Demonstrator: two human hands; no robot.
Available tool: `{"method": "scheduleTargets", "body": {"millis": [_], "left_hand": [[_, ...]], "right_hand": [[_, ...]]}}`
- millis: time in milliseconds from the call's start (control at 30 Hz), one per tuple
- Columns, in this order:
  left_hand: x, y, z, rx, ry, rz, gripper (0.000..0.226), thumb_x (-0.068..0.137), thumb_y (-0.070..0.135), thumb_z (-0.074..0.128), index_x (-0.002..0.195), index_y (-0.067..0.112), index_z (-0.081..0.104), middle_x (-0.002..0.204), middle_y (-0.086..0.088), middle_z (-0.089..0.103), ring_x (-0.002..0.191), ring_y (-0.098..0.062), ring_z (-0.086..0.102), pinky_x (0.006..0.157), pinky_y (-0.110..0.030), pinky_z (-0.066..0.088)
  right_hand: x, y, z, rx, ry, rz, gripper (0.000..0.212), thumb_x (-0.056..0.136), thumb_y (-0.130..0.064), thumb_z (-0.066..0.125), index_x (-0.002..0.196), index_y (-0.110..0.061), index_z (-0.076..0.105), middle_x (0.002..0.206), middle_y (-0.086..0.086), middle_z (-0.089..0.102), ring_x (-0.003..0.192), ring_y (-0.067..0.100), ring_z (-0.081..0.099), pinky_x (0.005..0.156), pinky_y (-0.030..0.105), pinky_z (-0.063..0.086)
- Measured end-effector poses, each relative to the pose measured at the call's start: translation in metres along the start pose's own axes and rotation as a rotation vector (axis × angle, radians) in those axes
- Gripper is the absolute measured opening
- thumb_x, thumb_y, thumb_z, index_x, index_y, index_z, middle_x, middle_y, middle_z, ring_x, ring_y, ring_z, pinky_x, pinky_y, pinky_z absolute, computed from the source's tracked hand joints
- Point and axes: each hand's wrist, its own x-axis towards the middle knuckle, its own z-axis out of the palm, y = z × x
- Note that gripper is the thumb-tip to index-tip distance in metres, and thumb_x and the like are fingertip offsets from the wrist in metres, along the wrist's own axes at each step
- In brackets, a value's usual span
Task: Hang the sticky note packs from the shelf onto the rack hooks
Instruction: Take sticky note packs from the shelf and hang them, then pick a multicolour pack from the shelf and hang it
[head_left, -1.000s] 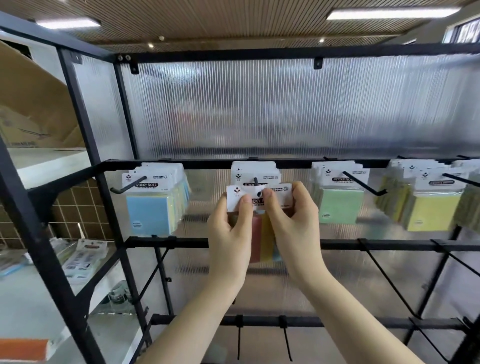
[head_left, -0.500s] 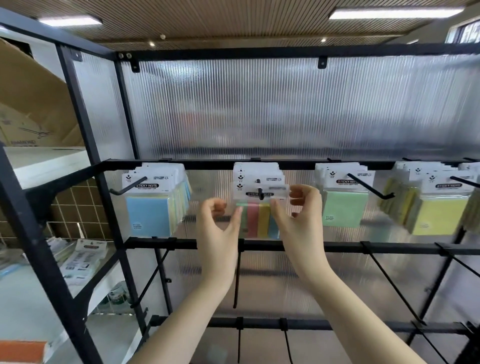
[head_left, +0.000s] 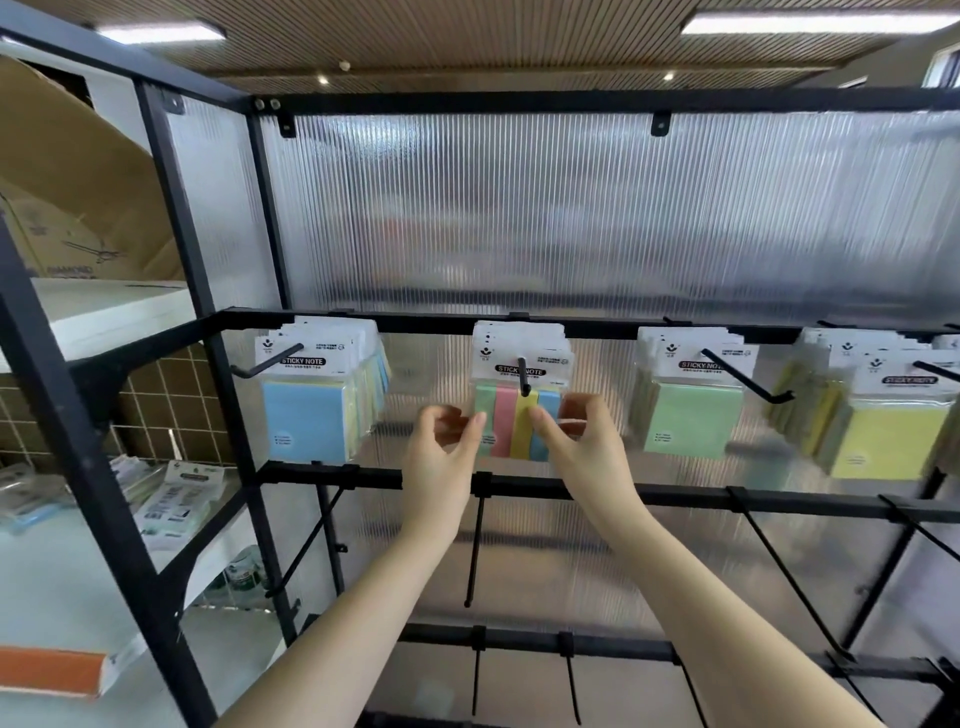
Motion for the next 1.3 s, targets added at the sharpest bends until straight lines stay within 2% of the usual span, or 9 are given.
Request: {"method": "scheduleTargets", "body": {"millis": [167,300,400,567,667,833,1033,1167,1300], "left_hand": [[-0.007,0.002,0.000,0.011,-0.047,-0.010,0.020,0.090,0.035,0.062,0.092,0.014,0.059,0.084,0.011,0.062,0.075,0.010,0.057,0.067,-0.003,0.041],[-0.012,-0.005,-0.006,0.108,-0.047,-0.041,0.014,0.092,0.031,0.061,0.086,0.019,0.056,0.079,0.016,0.058,0.075,0.001,0.055,0.065,-0.012,0.040],[-0.021,-0.018,-0.020,0.264,-0.117,-0.074,0.011,0.094,0.026,0.057,0.096,0.015,0.055,0.079,0.017,0.051,0.078,-0.008,0.054,0.065,-0.020,0.040],[-0.041,-0.035,-0.067,0.437,-0.248,-0.003,0.010,0.096,0.024,0.052,0.099,0.016,0.059,0.089,0.007,0.062,0.084,-0.012,0.060,0.070,-0.030,0.051],[-0.044,-0.038,-0.105,0.517,-0.309,0.044,0.010,0.095,0.023,0.052,0.098,0.017,0.059,0.092,0.008,0.063,0.082,-0.011,0.059,0.063,-0.023,0.046],[-0.043,-0.043,-0.178,0.598,-0.486,0.022,0.015,0.096,0.029,0.048,0.100,0.020,0.059,0.096,0.003,0.067,0.087,-0.018,0.063,0.075,-0.037,0.053],[-0.038,-0.061,-0.277,0.623,-0.490,0.030,0.012,0.096,0.036,0.048,0.094,0.029,0.058,0.086,0.013,0.061,0.080,-0.010,0.060,0.061,-0.024,0.042],[-0.035,-0.081,-0.350,0.663,-0.486,-0.057,0.009,0.094,0.033,0.051,0.087,0.035,0.056,0.083,0.013,0.060,0.078,-0.013,0.059,0.063,-0.027,0.044],[-0.032,-0.104,-0.420,0.733,-0.473,-0.146,0.012,0.095,0.032,0.047,0.085,0.036,0.053,0.095,0.008,0.065,0.090,-0.016,0.061,0.068,-0.028,0.045]], "right_hand": [[-0.008,0.006,-0.001,-0.035,-0.010,0.061,0.042,0.083,-0.053,0.062,0.104,-0.020,0.047,0.098,-0.006,0.057,0.088,0.004,0.055,0.068,0.016,0.042],[-0.020,0.014,0.000,-0.168,-0.090,0.215,0.051,0.083,-0.054,0.063,0.110,-0.014,0.047,0.101,-0.002,0.058,0.088,0.013,0.055,0.065,0.022,0.043],[-0.037,0.023,0.004,-0.287,-0.192,0.290,0.040,0.091,-0.043,0.059,0.113,-0.011,0.052,0.107,0.003,0.062,0.086,0.013,0.056,0.063,0.021,0.044],[-0.059,0.009,0.024,-0.480,-0.131,0.215,0.025,0.096,-0.037,0.050,0.102,-0.015,0.059,0.097,0.004,0.064,0.083,0.023,0.059,0.070,0.032,0.049],[-0.065,-0.014,0.051,-0.636,-0.152,0.207,0.023,0.095,-0.034,0.046,0.091,-0.014,0.056,0.089,0.006,0.063,0.080,0.031,0.058,0.070,0.035,0.048],[-0.085,-0.054,0.114,-0.625,-0.231,0.238,0.021,0.092,-0.027,0.045,0.076,-0.016,0.054,0.080,0.008,0.061,0.078,0.034,0.060,0.073,0.035,0.050],[-0.128,-0.101,0.198,-0.598,-0.326,0.123,0.022,0.091,-0.024,0.043,0.070,-0.024,0.049,0.072,0.003,0.057,0.067,0.028,0.054,0.065,0.034,0.046],[-0.160,-0.135,0.252,-0.528,-0.393,-0.051,0.016,0.094,-0.025,0.049,0.080,-0.023,0.057,0.077,-0.001,0.063,0.072,0.023,0.060,0.064,0.034,0.050],[-0.181,-0.161,0.313,-0.478,-0.504,-0.112,0.016,0.093,-0.029,0.051,0.094,-0.018,0.063,0.090,0.002,0.067,0.086,0.026,0.062,0.079,0.044,0.054]]}}
